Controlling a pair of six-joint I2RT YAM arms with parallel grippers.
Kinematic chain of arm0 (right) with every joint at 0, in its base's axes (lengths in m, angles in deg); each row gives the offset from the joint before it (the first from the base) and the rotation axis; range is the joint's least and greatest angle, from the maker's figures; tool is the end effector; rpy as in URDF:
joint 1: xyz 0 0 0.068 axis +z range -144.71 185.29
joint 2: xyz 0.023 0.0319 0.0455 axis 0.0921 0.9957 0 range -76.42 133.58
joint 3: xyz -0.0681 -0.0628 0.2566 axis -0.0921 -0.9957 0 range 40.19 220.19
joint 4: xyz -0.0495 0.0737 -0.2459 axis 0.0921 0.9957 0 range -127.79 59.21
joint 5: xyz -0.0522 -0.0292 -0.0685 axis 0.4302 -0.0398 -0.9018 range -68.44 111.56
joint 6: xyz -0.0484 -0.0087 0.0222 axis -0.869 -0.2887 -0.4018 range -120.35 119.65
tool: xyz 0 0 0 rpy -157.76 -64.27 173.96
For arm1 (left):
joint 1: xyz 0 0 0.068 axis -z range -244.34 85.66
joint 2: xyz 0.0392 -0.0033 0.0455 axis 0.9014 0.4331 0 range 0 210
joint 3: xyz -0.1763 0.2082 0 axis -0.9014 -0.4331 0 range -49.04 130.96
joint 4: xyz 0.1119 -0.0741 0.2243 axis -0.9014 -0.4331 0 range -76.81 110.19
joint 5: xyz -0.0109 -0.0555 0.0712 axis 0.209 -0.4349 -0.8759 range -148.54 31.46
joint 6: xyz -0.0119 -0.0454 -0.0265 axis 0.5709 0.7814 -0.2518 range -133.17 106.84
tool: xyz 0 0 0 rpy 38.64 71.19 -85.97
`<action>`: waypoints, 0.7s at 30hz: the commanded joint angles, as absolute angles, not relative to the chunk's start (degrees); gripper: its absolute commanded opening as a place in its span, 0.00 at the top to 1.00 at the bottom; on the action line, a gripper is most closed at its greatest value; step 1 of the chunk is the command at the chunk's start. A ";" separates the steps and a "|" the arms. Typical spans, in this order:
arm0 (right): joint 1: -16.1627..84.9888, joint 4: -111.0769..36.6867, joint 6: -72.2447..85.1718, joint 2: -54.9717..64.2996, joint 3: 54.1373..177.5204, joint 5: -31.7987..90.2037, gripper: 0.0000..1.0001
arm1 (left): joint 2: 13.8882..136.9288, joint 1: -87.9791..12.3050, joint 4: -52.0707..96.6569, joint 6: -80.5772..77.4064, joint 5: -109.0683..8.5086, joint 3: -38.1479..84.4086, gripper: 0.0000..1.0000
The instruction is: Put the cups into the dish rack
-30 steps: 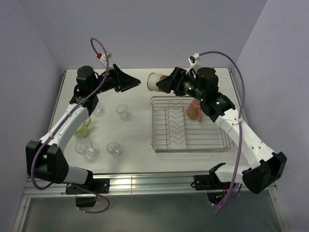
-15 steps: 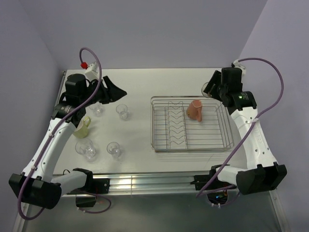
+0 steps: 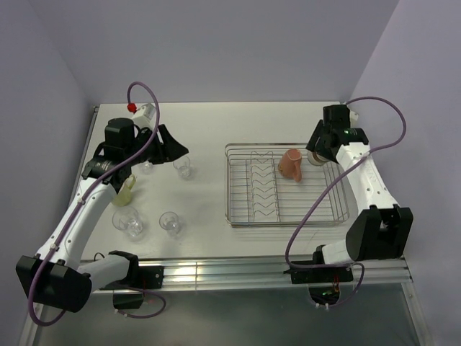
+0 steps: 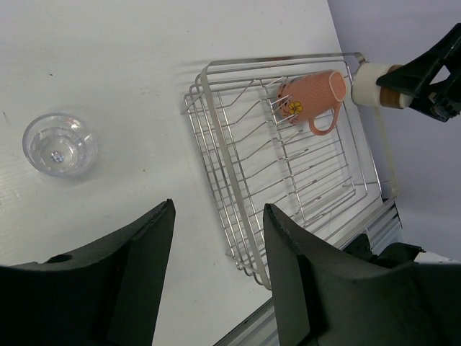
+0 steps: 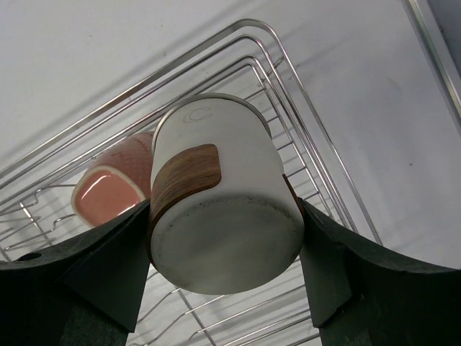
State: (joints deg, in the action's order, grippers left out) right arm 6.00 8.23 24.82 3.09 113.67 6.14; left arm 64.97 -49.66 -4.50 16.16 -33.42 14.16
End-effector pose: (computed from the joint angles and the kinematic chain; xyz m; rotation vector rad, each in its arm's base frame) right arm 0.2885 -0.0059 0.3215 0.6269 2.3570 -0.1338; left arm 0.2381 -0.0779 0.3578 0.0197 2.1119 -0.9176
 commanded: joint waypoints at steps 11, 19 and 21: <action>4.14 3.52 22.94 14.28 114.46 6.09 0.92 | 63.72 -49.48 -3.01 14.08 -35.07 13.36 0.42; 3.97 2.03 22.41 18.24 114.99 7.94 0.86 | 64.51 -49.48 -3.28 13.99 -35.60 13.45 0.42; 3.97 1.33 22.32 18.85 114.38 8.38 0.83 | 64.60 -49.48 -3.28 13.99 -35.78 13.36 0.42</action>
